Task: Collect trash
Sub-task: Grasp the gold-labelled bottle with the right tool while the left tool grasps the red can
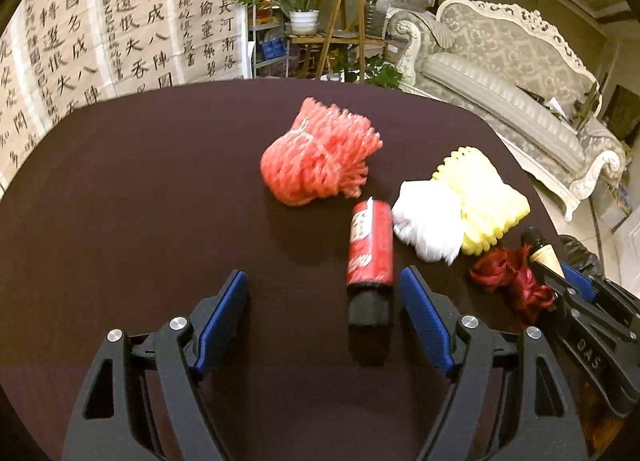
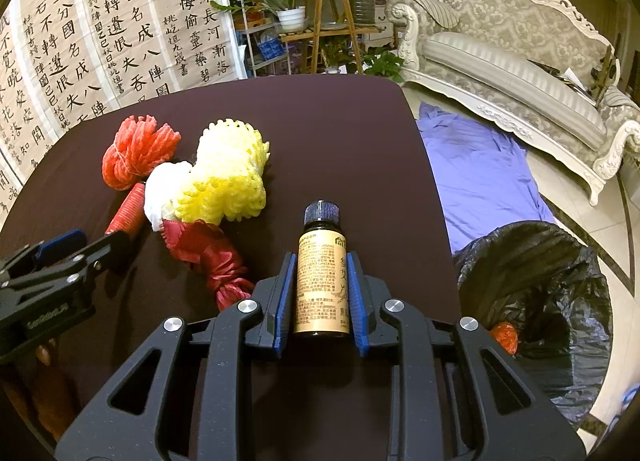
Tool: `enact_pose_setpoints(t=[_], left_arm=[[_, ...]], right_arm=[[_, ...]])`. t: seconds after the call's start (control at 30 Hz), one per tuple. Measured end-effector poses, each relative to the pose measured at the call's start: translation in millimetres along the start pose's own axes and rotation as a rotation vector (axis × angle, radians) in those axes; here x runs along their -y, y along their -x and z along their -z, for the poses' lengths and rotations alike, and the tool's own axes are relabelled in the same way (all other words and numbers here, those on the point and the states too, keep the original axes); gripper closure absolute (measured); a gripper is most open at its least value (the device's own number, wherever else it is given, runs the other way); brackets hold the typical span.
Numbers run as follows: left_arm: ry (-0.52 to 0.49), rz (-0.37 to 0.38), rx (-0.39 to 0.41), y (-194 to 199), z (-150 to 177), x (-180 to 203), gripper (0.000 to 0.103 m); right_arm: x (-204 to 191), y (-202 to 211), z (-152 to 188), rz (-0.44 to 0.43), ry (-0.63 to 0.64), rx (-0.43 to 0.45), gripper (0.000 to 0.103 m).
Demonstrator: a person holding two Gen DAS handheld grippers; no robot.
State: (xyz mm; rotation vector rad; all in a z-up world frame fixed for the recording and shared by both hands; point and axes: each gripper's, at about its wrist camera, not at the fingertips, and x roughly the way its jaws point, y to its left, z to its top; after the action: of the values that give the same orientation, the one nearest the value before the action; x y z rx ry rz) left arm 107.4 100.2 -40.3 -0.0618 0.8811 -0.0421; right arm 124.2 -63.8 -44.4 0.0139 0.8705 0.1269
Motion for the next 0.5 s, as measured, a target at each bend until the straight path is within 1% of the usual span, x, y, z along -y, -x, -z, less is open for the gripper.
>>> enact_pose_setpoints(t=[0.07, 0.1, 0.13, 0.17, 0.2, 0.23, 0.27, 0.3, 0.33, 0.5], left_arm=[[-0.03, -0.015, 0.02, -1, -4, 6, 0.028], [-0.05, -0.019, 0.029, -2, -5, 9, 0.034], [-0.062, -0.018, 0.032, -3, -6, 11, 0.037], [-0.076, -0.012, 0.02, -6, -6, 13, 0.045], [-0.079, -0.004, 0.009, -9, -7, 12, 0.056], [-0.082, 0.005, -0.003, -11, -7, 12, 0.061], [-0.083, 0.004, 0.002, -10, -7, 12, 0.067], [-0.083, 0.014, 0.002, -9, -8, 11, 0.074], [-0.085, 0.015, 0.004, -9, -8, 10, 0.078], [-0.079, 0.03, 0.004, -4, -5, 6, 0.078]], right_arm=[[0, 0, 0, 0.002, 0.001, 0.0, 0.077], [0, 0, 0, 0.003, 0.002, 0.0, 0.077], [0, 0, 0, 0.003, 0.002, 0.0, 0.077], [0, -1, 0, 0.003, 0.003, 0.0, 0.077], [0, 0, 0, 0.001, 0.001, 0.0, 0.077], [-1, -1, -1, 0.002, 0.002, 0.0, 0.077], [0, 0, 0, 0.002, 0.002, 0.0, 0.077], [1, 0, 0, 0.003, 0.002, 0.0, 0.077], [0, 0, 0, 0.006, 0.004, -0.001, 0.077], [2, -1, 3, 0.005, -0.001, 0.0, 0.08]])
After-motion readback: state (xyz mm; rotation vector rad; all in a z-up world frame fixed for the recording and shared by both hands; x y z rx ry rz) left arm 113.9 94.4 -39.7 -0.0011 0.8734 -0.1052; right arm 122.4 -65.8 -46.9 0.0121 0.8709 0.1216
